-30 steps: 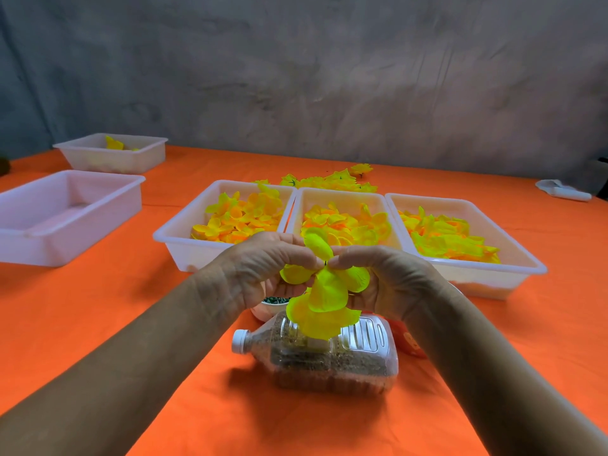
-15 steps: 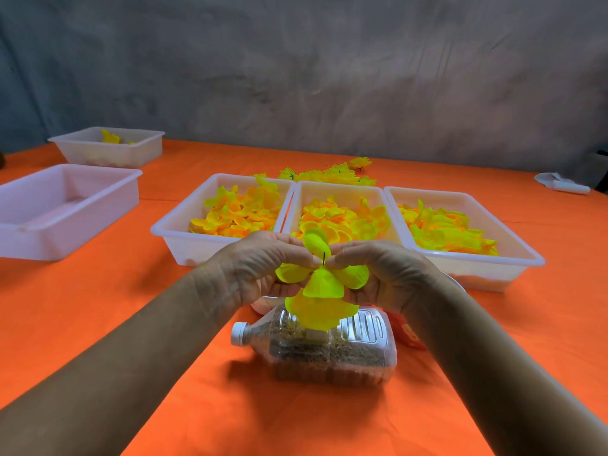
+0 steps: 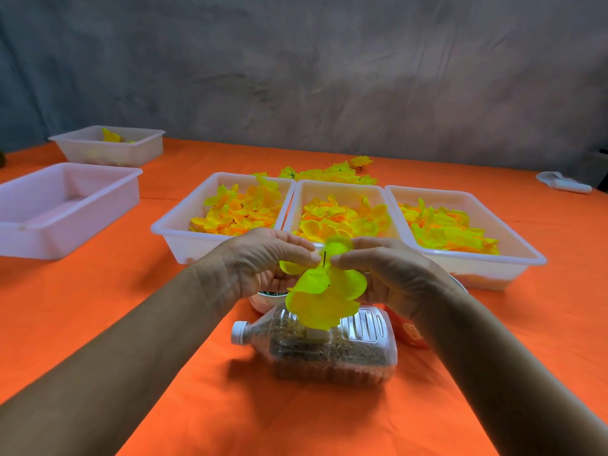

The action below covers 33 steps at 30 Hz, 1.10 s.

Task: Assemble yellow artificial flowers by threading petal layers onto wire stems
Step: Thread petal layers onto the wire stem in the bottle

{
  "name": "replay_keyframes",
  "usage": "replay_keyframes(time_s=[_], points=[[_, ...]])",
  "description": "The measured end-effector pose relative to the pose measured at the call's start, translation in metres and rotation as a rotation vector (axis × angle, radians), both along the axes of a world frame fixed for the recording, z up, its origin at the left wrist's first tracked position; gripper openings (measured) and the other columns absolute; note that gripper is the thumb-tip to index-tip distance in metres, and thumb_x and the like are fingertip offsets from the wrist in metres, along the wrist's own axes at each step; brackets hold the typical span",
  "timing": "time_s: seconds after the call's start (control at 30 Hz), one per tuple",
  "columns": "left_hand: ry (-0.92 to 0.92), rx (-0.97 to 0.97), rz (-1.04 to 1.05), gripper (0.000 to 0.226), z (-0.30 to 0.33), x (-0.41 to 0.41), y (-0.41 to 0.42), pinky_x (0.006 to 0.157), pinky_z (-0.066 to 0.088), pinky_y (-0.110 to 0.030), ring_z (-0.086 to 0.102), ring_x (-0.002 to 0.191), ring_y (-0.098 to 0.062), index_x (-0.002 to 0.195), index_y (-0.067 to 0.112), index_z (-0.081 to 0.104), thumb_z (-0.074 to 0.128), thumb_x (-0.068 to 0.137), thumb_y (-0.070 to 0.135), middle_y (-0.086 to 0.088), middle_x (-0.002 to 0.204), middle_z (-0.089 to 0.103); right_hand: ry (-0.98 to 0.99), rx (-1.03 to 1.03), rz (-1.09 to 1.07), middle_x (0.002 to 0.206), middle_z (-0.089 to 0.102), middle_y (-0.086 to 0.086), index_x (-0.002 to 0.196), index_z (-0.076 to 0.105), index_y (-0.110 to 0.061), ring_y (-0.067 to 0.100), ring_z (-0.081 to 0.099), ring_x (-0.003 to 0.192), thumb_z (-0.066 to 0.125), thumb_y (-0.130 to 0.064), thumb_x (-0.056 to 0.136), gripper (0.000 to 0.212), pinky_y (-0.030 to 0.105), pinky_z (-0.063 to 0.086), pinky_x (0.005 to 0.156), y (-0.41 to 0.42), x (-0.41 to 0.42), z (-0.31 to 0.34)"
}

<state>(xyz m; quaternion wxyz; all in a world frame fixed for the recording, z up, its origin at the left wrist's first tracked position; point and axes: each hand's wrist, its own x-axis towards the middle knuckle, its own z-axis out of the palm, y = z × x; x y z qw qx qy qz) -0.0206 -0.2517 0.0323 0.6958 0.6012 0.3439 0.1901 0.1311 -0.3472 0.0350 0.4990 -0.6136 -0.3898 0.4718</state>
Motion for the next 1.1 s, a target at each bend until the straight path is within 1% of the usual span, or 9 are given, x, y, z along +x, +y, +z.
replay_keyframes(time_s=[0.17,0.3,0.53,0.63,0.73,0.83,0.9,1.0,1.1], points=[[0.008,-0.041,0.003,0.045,-0.001,0.001,0.002,0.051,0.052,-0.022,0.062,0.053,-0.013,0.089,0.012,0.063,0.076,0.046,0.015,-0.003,0.066,0.068,0.02,0.018,-0.024,0.092,0.071,0.011,0.108,0.061,-0.024,0.021,0.063,0.063,0.069,-0.004,0.076,0.038,0.031,0.049,0.062,-0.003,-0.002,-0.002],[-0.009,-0.074,0.0,0.041,-0.003,-0.002,0.002,0.05,0.054,-0.024,0.065,0.051,-0.014,0.088,0.011,0.063,0.075,0.05,0.014,-0.005,0.066,0.07,0.024,0.024,-0.036,0.073,0.07,0.006,0.101,0.064,-0.018,0.017,0.063,0.05,0.07,-0.001,0.075,0.032,0.023,0.049,0.049,-0.005,-0.006,-0.005],[0.051,0.012,-0.047,0.047,-0.004,-0.012,0.002,0.063,0.053,-0.027,0.064,0.066,-0.015,0.097,0.014,0.064,0.074,0.051,0.017,-0.007,0.084,0.071,0.019,0.025,-0.057,0.071,0.069,0.003,0.096,0.064,-0.016,0.019,0.065,0.052,0.068,0.001,0.075,0.027,0.031,0.054,0.059,-0.004,-0.009,-0.009],[0.071,0.031,-0.075,0.058,-0.003,-0.012,-0.001,0.072,0.053,-0.031,0.066,0.074,-0.02,0.108,0.007,0.064,0.074,0.052,0.017,-0.012,0.093,0.07,0.015,0.024,-0.065,0.074,0.068,0.005,0.094,0.064,-0.016,0.022,0.064,0.054,0.068,0.002,0.075,0.027,0.03,0.054,0.056,-0.004,-0.011,-0.009],[0.081,0.028,-0.09,0.054,-0.004,-0.01,-0.004,0.08,0.053,-0.036,0.066,0.078,-0.023,0.106,0.007,0.065,0.073,0.053,0.014,-0.013,0.093,0.07,0.004,0.023,-0.071,0.075,0.067,0.008,0.093,0.064,-0.016,0.022,0.063,0.053,0.068,0.003,0.074,0.027,0.027,0.053,0.05,-0.006,-0.011,-0.009],[0.06,0.016,-0.07,0.04,-0.005,-0.008,-0.004,0.07,0.057,-0.033,0.068,0.069,-0.018,0.096,0.008,0.065,0.072,0.057,0.008,-0.009,0.083,0.071,-0.005,0.021,-0.068,0.074,0.067,0.009,0.089,0.065,-0.016,0.02,0.062,0.05,0.068,0.005,0.074,0.026,0.026,0.052,0.048,-0.007,-0.012,-0.008],[0.062,0.011,-0.062,0.041,-0.005,-0.007,-0.004,0.063,0.057,-0.03,0.068,0.065,-0.016,0.102,0.005,0.064,0.071,0.061,0.003,-0.008,0.081,0.071,-0.007,0.019,-0.07,0.07,0.066,0.007,0.087,0.065,-0.016,0.018,0.062,0.048,0.068,0.006,0.074,0.026,0.025,0.051,0.046,-0.007,-0.012,-0.008],[0.074,0.011,-0.052,0.041,-0.007,-0.004,-0.002,0.064,0.056,-0.03,0.068,0.065,-0.015,0.114,0.001,0.06,0.068,0.074,-0.003,-0.008,0.083,0.07,-0.012,0.011,-0.069,0.071,0.067,0.008,0.09,0.065,-0.016,0.018,0.064,0.051,0.068,0.006,0.074,0.027,0.026,0.052,0.048,-0.006,-0.012,-0.008],[0.077,0.013,-0.049,0.039,-0.008,-0.002,-0.001,0.067,0.057,-0.032,0.068,0.066,-0.016,0.114,0.002,0.06,0.066,0.076,-0.004,-0.008,0.082,0.071,-0.014,0.002,-0.062,0.071,0.069,0.008,0.095,0.066,-0.015,0.019,0.066,0.056,0.069,0.003,0.075,0.027,0.025,0.051,0.049,-0.006,-0.013,-0.008]])
